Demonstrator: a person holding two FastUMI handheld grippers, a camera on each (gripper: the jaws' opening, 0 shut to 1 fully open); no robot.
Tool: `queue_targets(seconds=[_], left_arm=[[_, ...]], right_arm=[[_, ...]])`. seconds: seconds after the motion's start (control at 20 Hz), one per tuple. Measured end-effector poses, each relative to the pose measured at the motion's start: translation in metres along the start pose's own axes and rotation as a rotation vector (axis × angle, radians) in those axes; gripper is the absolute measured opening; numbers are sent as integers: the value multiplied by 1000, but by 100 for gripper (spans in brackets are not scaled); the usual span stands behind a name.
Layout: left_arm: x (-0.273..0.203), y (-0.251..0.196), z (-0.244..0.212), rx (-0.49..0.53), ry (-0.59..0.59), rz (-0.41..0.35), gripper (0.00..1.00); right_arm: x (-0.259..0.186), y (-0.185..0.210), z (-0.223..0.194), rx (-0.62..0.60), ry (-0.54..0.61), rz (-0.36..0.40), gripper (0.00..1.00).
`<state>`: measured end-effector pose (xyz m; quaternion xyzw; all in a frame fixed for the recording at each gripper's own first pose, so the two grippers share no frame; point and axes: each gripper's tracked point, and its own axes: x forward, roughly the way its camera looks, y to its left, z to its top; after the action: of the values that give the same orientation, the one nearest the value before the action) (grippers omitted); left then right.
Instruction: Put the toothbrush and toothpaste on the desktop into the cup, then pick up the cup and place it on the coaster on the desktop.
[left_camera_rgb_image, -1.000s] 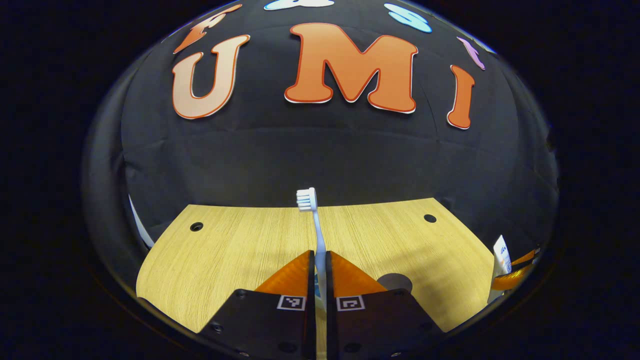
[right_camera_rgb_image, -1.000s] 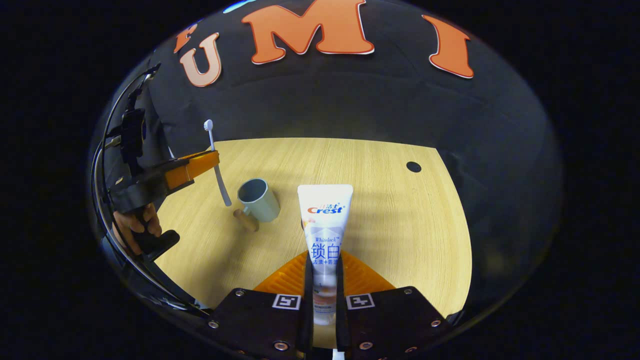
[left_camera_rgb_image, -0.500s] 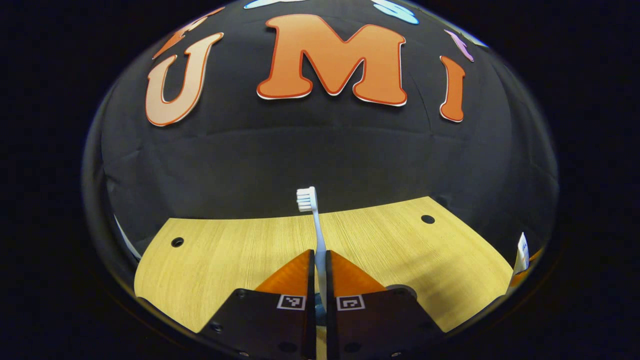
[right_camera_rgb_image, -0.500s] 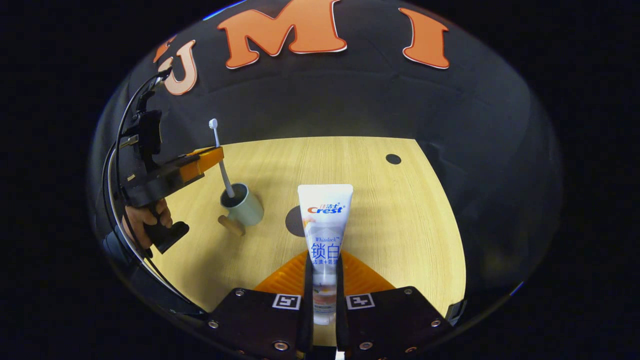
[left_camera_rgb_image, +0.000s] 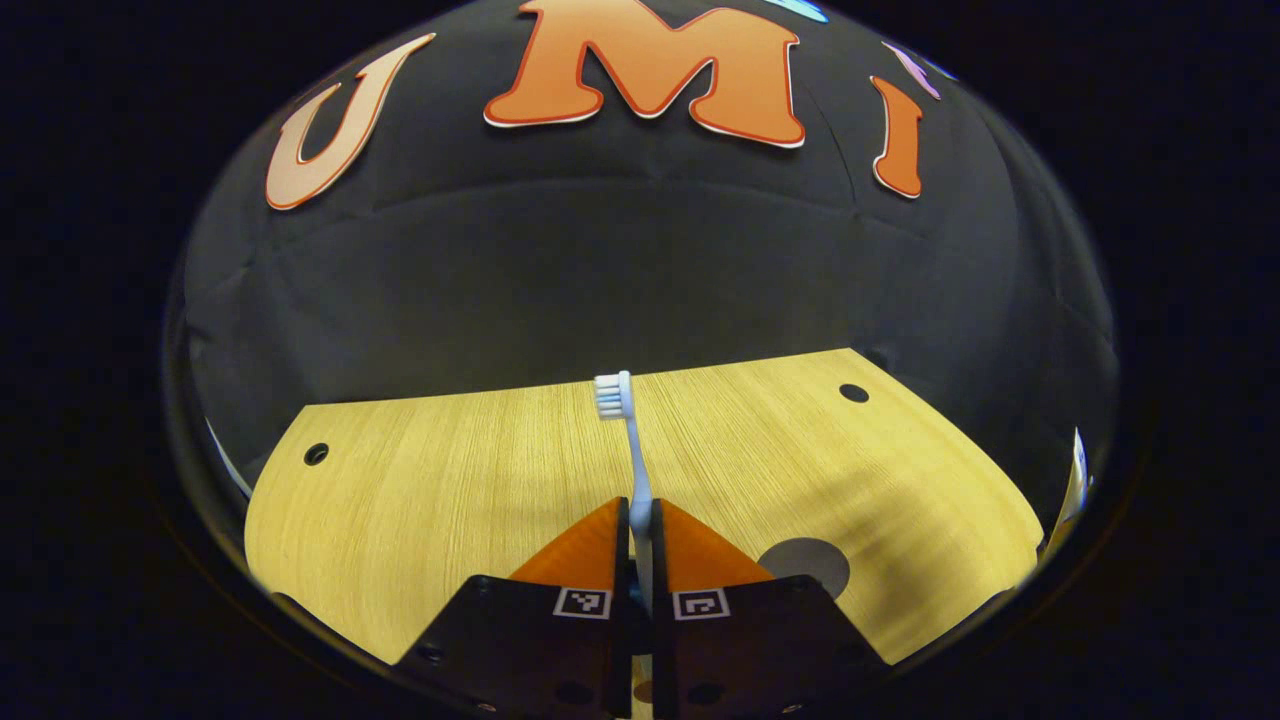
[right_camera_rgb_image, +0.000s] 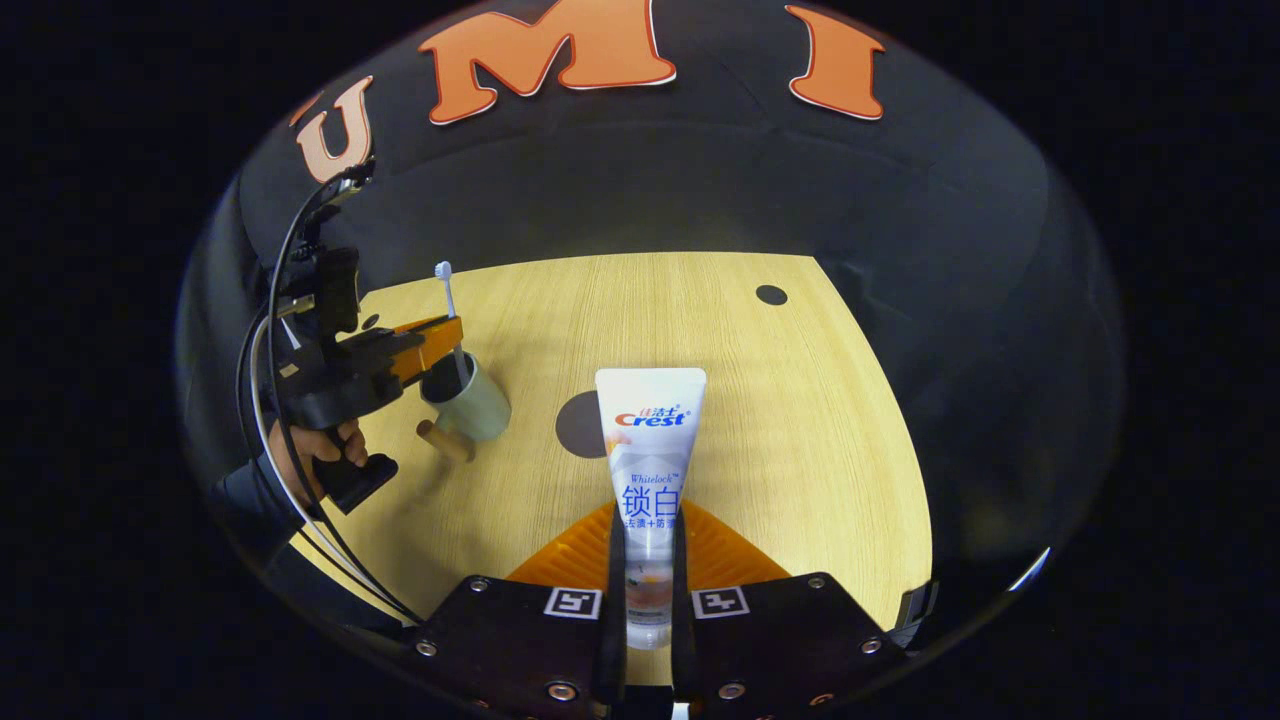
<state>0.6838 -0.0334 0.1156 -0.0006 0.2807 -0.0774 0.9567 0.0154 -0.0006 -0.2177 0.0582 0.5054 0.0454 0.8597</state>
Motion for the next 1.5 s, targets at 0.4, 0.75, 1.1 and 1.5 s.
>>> queue_targets(seconds=[0.4, 0.75, 1.1, 1.5], left_arm=[[0, 1, -32, 44, 63, 6, 8], [-9, 8, -48, 83, 114, 41, 12], [-54, 15, -43, 66, 91, 50, 58], [-132, 47, -38, -9, 24, 138, 92]], right_arm=[[10, 1, -2, -9, 33, 12, 19], [11, 2, -3, -22, 39, 28, 19], [6, 4, 8, -36, -27, 68, 19], [11, 62, 69, -103, -206, 229, 18]])
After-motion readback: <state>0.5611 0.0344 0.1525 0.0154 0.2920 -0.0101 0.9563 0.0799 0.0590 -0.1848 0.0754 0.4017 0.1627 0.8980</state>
